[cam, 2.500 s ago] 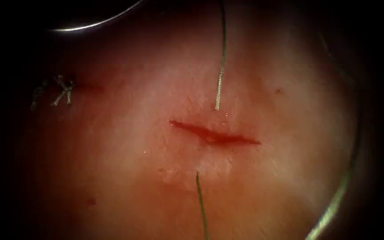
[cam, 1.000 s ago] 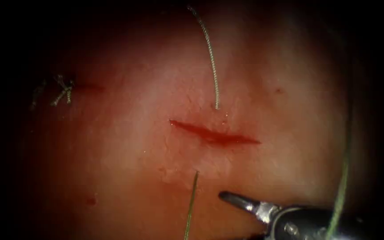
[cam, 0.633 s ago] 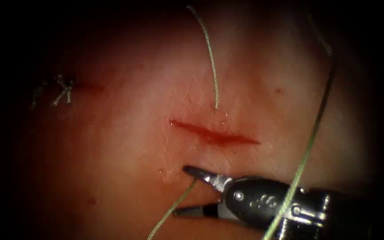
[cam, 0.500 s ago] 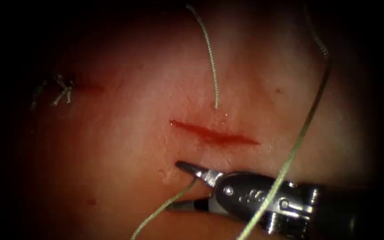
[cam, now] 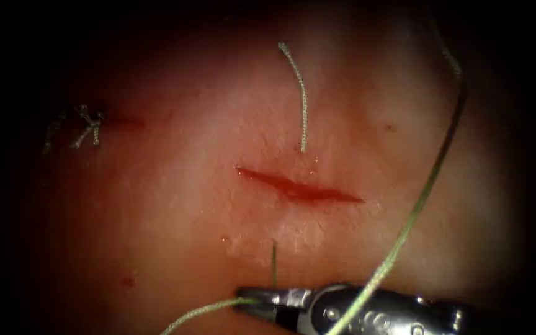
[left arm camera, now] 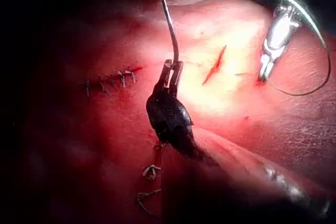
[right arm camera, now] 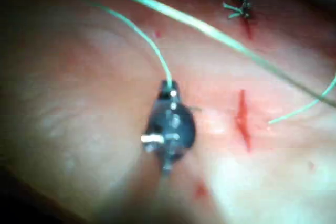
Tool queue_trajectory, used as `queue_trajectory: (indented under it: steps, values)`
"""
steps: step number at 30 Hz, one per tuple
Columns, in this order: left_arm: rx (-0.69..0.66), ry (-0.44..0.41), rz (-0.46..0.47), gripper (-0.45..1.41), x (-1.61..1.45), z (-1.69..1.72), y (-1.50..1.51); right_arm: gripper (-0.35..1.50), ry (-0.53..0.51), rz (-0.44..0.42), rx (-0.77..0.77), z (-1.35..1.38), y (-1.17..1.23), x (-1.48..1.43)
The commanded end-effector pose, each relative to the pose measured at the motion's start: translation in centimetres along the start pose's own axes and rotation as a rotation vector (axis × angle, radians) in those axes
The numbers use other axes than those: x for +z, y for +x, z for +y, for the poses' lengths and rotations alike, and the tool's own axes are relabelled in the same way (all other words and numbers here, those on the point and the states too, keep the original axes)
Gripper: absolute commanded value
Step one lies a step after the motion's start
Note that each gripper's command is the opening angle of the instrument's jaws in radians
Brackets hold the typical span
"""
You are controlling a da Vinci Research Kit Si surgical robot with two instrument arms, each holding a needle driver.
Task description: Wound Closure
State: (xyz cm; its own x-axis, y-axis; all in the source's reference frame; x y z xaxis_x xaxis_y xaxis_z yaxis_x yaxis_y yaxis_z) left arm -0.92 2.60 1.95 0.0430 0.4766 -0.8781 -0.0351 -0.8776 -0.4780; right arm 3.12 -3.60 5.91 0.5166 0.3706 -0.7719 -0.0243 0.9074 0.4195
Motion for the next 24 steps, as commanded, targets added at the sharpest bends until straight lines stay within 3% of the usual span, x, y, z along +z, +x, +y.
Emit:
queue_trajectory:
  steps: [1, 3, 7, 8, 9, 10, 11, 15, 17, 24]
  values:
    - [0.001, -0.002, 0.002, -0.45, 0.05, -0.04, -0.05, -0.35, 0.015, 0.019, -0.006, -0.2, 0.11, 0.08]
    - [0.002, -0.005, 0.003, -0.45, 0.05, -0.04, -0.05, -0.35, 0.022, 0.027, -0.008, -0.28, 0.2, 0.07]
    - [0.002, -0.004, 0.003, -0.45, 0.06, -0.04, -0.06, -0.35, 0.015, 0.035, -0.006, -0.16, 0.14, 0.08]
    - [0.003, -0.006, 0.004, -0.45, 0.06, -0.03, -0.06, -0.1, 0.009, 0.037, -0.006, -0.14, 0.14, 0.08]
    - [0.005, -0.011, 0.007, -0.45, 0.1, -0.02, -0.09, 0.64, -0.022, 0.049, -0.002, -0.11, 0.14, 0.05]
    - [0.012, -0.018, 0.012, -0.45, 0.2, 0.02, -0.14, 1.21, -0.084, 0.07, 0.007, -0.07, 0.15, -0.04]
    - [0.024, -0.03, 0.016, -0.45, 0.32, 0.05, -0.2, 1.31, -0.104, 0.075, 0.017, -0.01, 0.14, -0.19]
    - [0.011, -0.065, 0.008, -0.45, 0.66, 0.11, -0.36, 1.33, -0.155, 0.065, 0.032, 0.06, 0.02, -0.65]
    - [0.0, -0.092, -0.02, -0.45, 1.03, 0.06, -0.58, 1.38, -0.186, 0.014, 0.039, 0.08, -0.27, -1.19]
    - [-0.039, -0.16, -0.07, -0.45, 1.59, -0.15, -1.12, 1.25, -0.233, -0.149, 0.131, 0.02, -1.18, -2.44]
